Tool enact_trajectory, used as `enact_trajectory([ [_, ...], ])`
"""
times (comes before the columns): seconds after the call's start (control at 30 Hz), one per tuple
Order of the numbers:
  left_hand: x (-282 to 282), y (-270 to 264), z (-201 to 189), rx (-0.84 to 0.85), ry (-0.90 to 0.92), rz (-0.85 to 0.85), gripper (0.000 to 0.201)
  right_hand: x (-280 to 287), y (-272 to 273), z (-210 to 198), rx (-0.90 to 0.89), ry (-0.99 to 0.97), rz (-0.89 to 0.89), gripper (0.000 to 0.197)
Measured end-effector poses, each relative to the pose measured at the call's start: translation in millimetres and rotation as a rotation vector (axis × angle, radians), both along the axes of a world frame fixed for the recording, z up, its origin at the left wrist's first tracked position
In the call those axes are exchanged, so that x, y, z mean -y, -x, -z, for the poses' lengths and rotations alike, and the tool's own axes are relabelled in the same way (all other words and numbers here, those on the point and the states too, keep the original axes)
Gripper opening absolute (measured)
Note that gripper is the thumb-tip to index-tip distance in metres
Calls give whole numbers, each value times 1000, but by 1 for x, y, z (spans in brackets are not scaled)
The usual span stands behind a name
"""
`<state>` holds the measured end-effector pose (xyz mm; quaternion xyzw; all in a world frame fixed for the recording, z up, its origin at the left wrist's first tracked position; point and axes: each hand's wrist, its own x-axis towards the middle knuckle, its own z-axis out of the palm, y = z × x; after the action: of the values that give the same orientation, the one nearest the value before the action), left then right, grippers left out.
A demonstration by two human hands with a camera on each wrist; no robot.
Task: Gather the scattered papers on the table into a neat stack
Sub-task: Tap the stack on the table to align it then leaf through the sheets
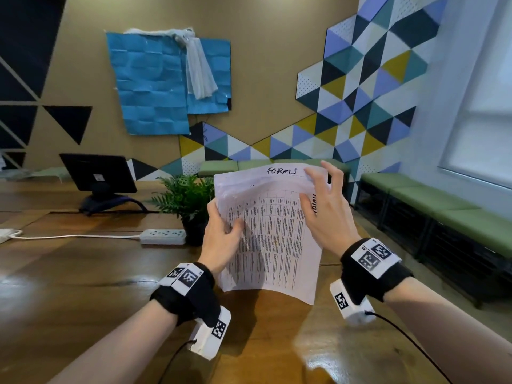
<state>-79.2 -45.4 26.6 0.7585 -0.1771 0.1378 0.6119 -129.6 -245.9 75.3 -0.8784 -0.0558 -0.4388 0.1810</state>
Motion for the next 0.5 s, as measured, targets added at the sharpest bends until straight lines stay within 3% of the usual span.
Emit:
enact_trajectory([
  [0.1, -1, -3, 2, -17, -3, -5, 44, 2, -1, -1, -13, 2, -2, 59],
  [0.27, -2, -4, 7, -44, 17, 7, 46, 3, -1, -1, -26, -9, 12, 29],
  [0.43, -1, -5, 11, -84, 26, 2, 40, 0, -2, 1, -39, -76, -40, 45],
  [0.5, 0, -7, 15, -138, 47, 2, 38, 3, -5, 6, -24, -276, -109, 52],
])
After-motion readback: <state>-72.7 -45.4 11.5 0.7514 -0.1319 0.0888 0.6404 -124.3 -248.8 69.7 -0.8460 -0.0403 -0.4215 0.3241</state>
